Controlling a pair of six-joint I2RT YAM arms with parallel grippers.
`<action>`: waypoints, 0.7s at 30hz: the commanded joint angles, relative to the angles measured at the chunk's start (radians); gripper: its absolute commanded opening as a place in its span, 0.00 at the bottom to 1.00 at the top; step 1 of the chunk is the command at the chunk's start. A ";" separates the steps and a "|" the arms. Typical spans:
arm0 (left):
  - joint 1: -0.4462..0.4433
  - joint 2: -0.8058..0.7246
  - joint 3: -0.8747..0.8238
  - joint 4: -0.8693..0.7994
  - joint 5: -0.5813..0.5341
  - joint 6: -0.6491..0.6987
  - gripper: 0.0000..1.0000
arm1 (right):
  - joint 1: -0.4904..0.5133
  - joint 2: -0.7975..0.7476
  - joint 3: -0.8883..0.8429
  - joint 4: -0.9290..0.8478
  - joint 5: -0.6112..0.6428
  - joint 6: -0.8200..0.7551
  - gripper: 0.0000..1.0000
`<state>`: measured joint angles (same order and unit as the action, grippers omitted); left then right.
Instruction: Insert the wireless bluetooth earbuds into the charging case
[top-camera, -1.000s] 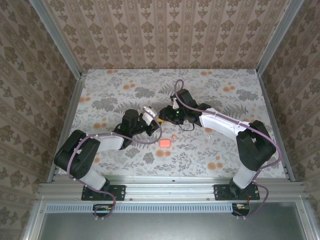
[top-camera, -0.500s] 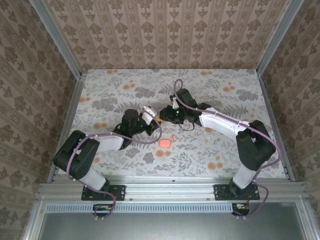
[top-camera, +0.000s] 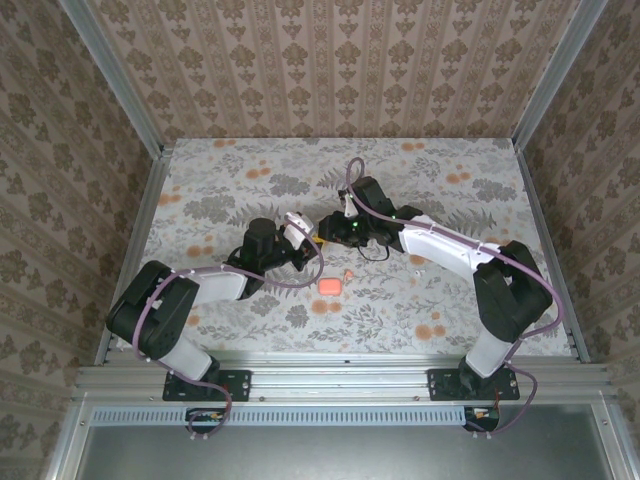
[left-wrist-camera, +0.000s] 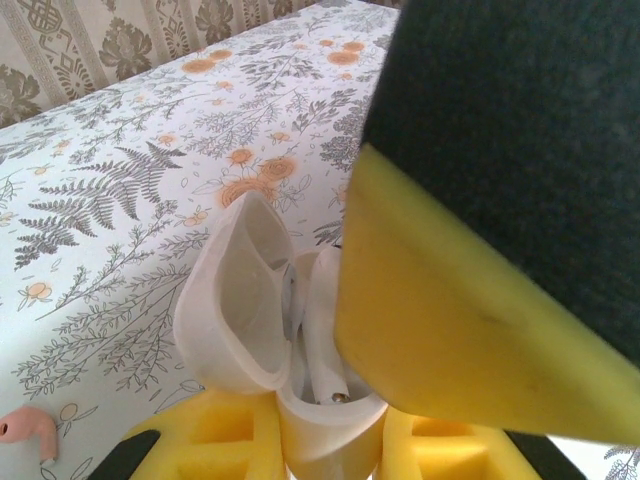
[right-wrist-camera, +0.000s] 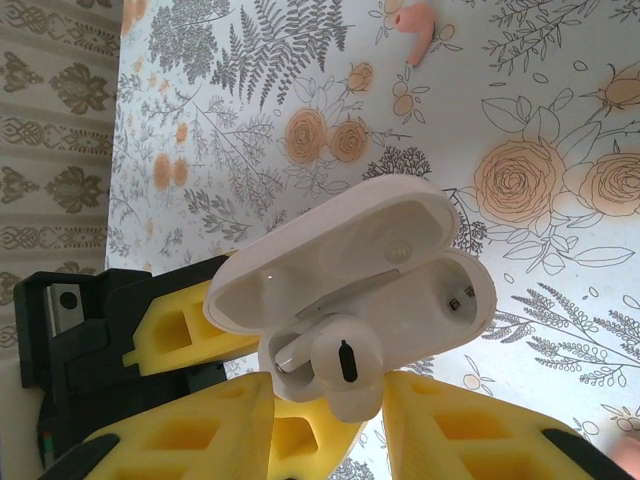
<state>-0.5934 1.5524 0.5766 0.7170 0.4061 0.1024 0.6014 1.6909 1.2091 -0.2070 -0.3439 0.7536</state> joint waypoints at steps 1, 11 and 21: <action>-0.004 -0.025 0.001 0.039 0.075 0.005 0.07 | 0.007 -0.044 -0.006 0.079 0.009 -0.025 0.35; -0.005 -0.023 0.005 0.037 0.079 0.003 0.08 | 0.005 -0.059 -0.014 0.075 0.025 -0.033 0.30; -0.003 -0.020 0.012 0.027 0.113 0.000 0.08 | -0.002 -0.057 0.001 0.031 0.031 -0.092 0.29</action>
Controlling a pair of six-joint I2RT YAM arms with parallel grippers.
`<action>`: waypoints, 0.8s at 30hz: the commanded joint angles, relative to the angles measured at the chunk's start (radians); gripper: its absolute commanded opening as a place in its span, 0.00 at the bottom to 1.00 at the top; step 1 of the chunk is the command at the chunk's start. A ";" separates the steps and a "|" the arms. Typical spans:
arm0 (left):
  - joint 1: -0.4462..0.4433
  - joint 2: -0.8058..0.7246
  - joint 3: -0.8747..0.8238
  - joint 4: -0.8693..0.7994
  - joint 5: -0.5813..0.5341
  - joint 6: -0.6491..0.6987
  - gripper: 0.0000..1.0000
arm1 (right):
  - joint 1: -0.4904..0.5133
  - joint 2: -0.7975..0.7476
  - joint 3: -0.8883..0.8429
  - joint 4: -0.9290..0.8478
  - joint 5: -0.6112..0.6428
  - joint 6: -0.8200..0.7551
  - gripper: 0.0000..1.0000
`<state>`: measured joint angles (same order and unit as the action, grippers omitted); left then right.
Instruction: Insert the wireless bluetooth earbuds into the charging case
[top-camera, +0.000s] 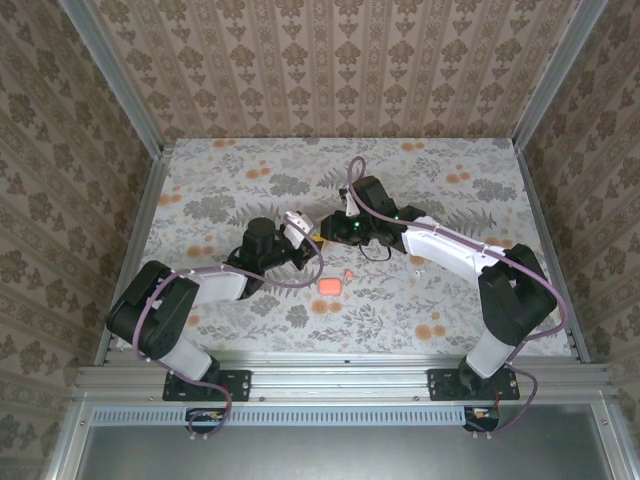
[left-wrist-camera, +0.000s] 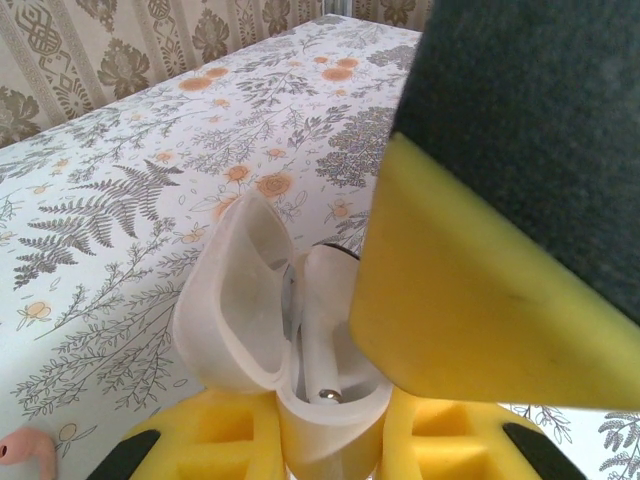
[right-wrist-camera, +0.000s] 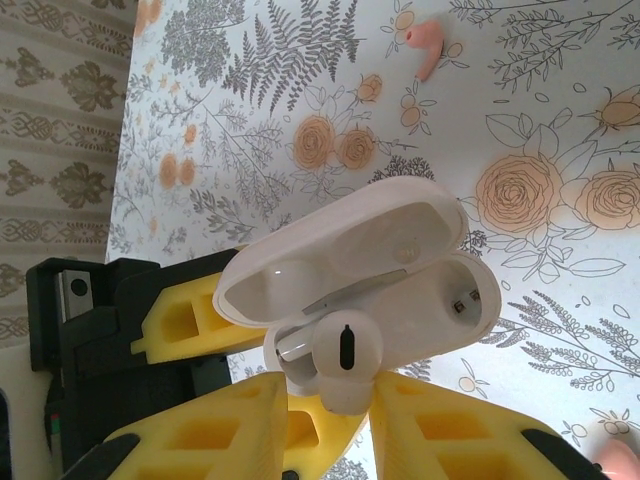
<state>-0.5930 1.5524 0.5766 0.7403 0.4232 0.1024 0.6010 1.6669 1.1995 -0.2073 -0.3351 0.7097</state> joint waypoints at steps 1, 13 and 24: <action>-0.002 -0.017 0.014 0.004 0.104 -0.002 0.08 | -0.001 -0.033 0.012 0.024 0.018 -0.064 0.29; 0.002 -0.011 0.024 -0.005 0.159 -0.012 0.08 | -0.006 -0.039 0.033 -0.034 -0.025 -0.300 0.29; 0.004 -0.010 0.035 -0.019 0.183 -0.014 0.07 | -0.007 -0.039 0.033 -0.020 -0.042 -0.382 0.30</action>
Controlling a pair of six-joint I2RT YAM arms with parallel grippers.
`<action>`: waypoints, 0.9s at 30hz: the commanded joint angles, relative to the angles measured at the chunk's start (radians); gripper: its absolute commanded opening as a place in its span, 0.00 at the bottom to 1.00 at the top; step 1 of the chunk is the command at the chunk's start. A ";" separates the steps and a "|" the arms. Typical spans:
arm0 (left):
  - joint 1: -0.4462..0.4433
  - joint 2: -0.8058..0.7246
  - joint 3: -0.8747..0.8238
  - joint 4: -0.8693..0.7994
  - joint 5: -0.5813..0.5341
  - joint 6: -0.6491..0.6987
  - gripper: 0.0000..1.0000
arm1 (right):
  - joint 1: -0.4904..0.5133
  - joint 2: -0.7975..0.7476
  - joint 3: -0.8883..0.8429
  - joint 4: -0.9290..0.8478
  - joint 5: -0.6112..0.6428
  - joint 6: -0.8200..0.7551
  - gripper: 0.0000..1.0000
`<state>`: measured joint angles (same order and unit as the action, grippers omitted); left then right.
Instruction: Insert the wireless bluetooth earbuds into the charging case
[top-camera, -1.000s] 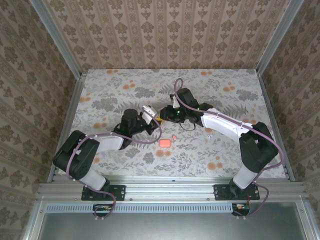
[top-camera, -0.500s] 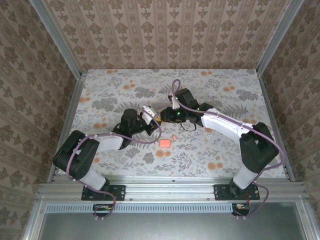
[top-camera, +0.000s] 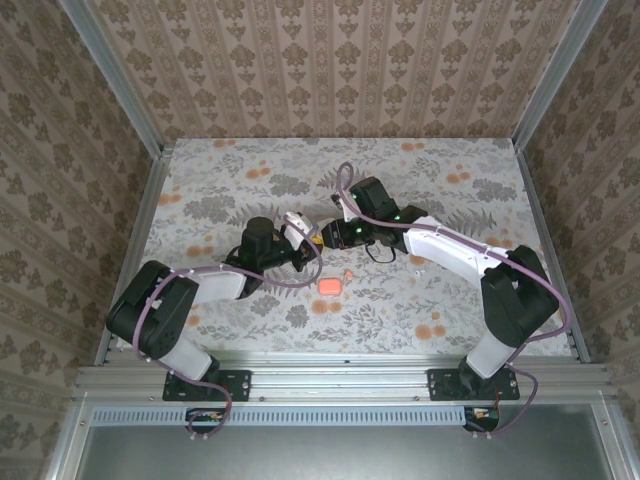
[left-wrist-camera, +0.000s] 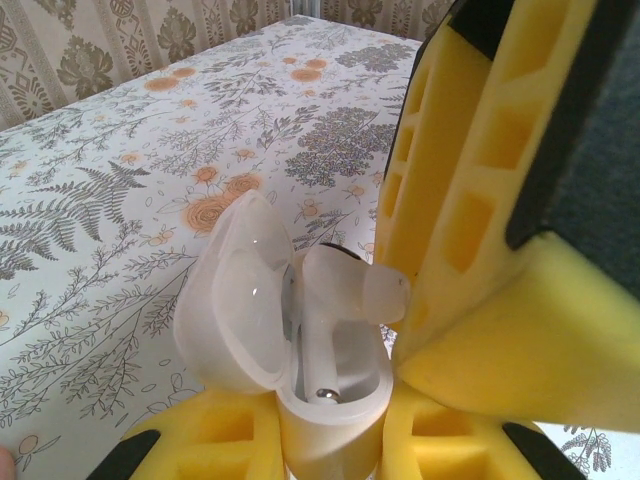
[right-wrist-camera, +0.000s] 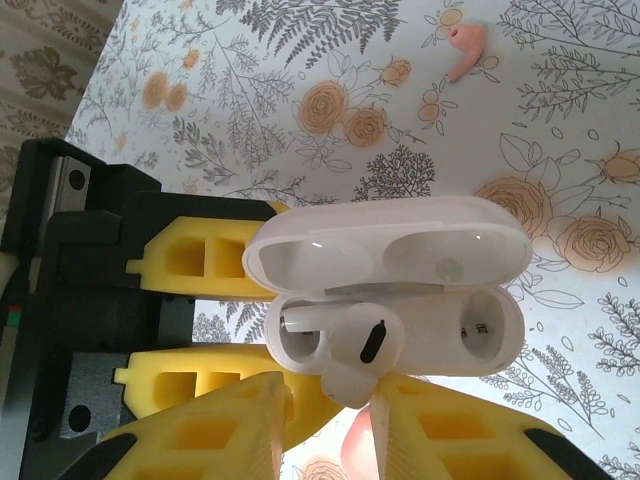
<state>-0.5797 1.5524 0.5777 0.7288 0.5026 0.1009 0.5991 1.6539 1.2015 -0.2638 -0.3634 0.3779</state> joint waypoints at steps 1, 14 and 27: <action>-0.009 -0.010 0.034 -0.009 0.105 -0.013 0.07 | -0.005 -0.026 0.030 0.037 -0.013 -0.053 0.31; -0.009 -0.011 0.034 -0.002 0.111 -0.016 0.08 | -0.015 -0.063 -0.005 0.098 -0.019 -0.020 0.36; -0.006 -0.008 0.034 0.006 0.113 -0.025 0.08 | -0.019 -0.081 -0.029 0.104 -0.005 0.003 0.37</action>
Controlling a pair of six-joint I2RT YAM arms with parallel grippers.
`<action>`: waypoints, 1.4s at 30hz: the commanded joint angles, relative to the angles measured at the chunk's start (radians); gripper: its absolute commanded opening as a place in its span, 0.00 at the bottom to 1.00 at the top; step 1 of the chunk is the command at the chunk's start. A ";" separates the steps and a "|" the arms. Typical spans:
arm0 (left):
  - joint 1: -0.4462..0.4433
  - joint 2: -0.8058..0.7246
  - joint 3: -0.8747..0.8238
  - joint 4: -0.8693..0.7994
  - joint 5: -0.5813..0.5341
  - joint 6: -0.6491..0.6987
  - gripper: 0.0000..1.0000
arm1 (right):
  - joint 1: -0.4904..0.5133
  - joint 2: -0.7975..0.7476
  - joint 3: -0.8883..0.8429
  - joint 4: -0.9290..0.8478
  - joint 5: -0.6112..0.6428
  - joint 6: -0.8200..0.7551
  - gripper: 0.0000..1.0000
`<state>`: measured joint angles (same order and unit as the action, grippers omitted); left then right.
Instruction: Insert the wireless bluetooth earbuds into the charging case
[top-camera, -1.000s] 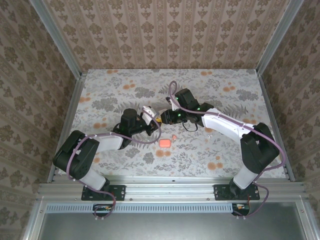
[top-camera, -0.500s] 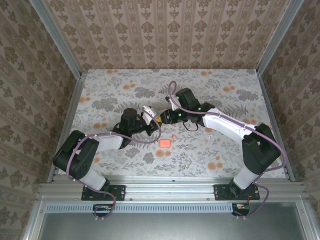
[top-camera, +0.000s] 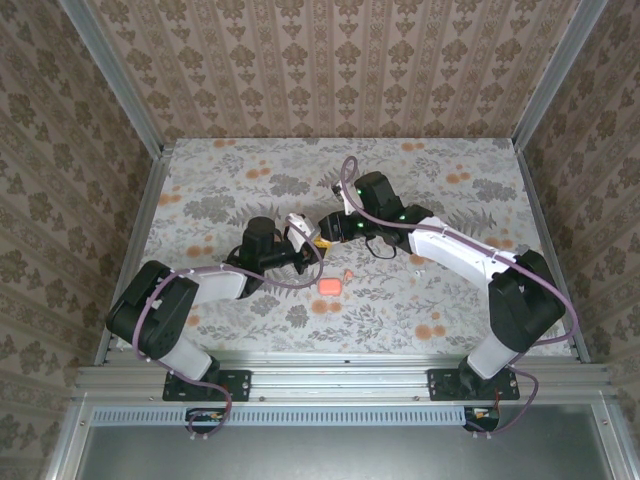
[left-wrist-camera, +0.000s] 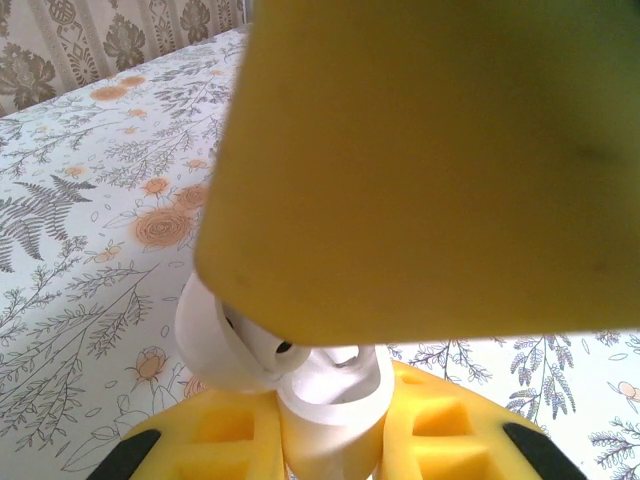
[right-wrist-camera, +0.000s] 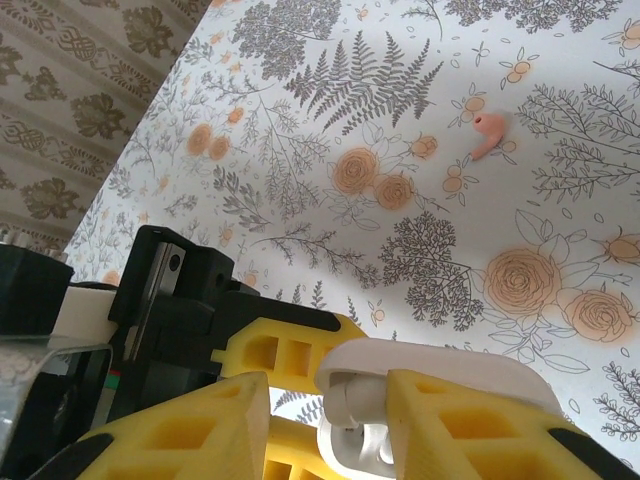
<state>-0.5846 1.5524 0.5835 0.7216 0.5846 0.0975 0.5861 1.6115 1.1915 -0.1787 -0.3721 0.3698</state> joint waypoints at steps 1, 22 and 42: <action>0.000 -0.007 0.028 0.017 0.031 -0.025 0.08 | -0.006 -0.041 -0.019 0.018 0.004 0.011 0.37; 0.002 -0.011 0.032 0.016 0.035 -0.028 0.08 | -0.006 -0.003 -0.031 0.007 -0.008 0.047 0.38; 0.002 -0.024 0.033 0.001 0.040 -0.025 0.08 | 0.014 0.044 -0.018 0.015 0.010 0.044 0.43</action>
<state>-0.5816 1.5524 0.5850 0.6949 0.5907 0.0822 0.5919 1.6337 1.1694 -0.1711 -0.3729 0.4034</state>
